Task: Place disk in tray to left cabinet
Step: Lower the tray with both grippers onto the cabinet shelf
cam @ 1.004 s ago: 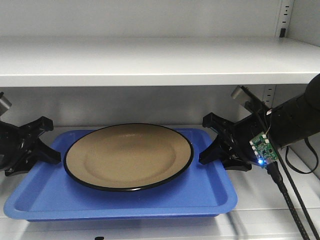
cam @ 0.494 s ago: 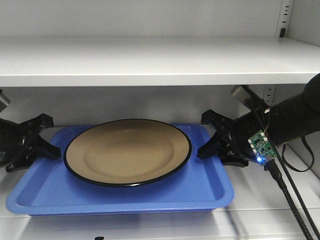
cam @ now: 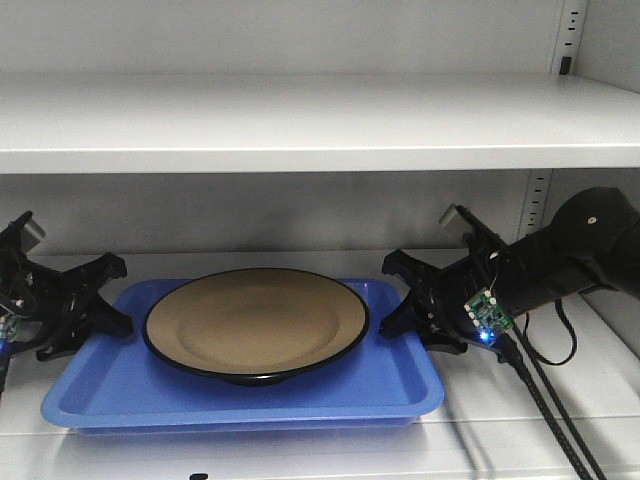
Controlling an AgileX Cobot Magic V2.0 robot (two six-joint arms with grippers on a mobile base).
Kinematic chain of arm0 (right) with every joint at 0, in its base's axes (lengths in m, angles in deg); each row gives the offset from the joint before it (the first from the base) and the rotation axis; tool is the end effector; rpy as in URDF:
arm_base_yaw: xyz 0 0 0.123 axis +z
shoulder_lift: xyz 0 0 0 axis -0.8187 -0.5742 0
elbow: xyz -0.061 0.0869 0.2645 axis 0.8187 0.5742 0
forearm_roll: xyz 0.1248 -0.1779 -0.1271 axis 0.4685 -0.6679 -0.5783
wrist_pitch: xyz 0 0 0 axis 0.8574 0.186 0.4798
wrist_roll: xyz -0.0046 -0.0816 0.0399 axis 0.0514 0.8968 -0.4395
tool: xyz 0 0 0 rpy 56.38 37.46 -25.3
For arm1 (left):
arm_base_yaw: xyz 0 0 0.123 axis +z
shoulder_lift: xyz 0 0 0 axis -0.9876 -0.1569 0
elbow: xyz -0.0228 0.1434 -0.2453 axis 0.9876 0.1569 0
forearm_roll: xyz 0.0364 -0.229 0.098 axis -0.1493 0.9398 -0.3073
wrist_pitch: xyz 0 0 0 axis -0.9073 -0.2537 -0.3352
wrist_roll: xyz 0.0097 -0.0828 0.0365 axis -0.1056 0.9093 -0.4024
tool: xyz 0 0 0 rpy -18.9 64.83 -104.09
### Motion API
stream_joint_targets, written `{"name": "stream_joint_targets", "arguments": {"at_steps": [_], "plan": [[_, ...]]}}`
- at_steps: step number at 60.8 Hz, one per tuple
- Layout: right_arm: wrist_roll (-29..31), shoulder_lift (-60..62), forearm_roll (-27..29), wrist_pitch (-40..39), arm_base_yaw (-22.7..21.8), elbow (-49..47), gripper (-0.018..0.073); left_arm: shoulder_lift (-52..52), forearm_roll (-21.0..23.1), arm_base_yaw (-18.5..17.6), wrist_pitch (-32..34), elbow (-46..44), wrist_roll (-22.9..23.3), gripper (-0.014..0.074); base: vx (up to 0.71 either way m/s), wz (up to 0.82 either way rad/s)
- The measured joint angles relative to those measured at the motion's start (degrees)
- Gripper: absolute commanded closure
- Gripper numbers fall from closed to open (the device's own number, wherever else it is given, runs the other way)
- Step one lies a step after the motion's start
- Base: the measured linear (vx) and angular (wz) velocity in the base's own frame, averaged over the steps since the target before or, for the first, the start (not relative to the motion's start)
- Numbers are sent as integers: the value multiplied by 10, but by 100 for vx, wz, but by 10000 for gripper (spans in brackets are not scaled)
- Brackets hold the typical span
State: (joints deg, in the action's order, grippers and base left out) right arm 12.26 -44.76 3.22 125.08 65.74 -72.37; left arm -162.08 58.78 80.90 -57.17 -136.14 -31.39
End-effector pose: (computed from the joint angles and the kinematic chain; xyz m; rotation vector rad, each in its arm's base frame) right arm 0.3919 0.1220 0.3101 0.1739 2.5796 0.9447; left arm 0.3629 -0.0441 0.3247 -0.3259 2.4758 -0.8060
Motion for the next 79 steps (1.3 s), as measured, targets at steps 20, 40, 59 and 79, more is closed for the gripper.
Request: {"name": "stream_joint_targets", "arguments": {"at_steps": [20,40,59,79], "plan": [[28,-36,-12,-6,1,-1,457,-31,4,-1,4,0,-32,423,0,0],[89,-41,-34,-16,5,-3,219,-39,12,-4,12,0,-86,158,0,0],[99,-34,-53,-26,-3,-6,117,-38,18,-6,35,0,-95,115,0,0],[100,-10,-61,-25,-44,-6,118,-22,9,-3,39,-1,-95,115,0,0]]}}
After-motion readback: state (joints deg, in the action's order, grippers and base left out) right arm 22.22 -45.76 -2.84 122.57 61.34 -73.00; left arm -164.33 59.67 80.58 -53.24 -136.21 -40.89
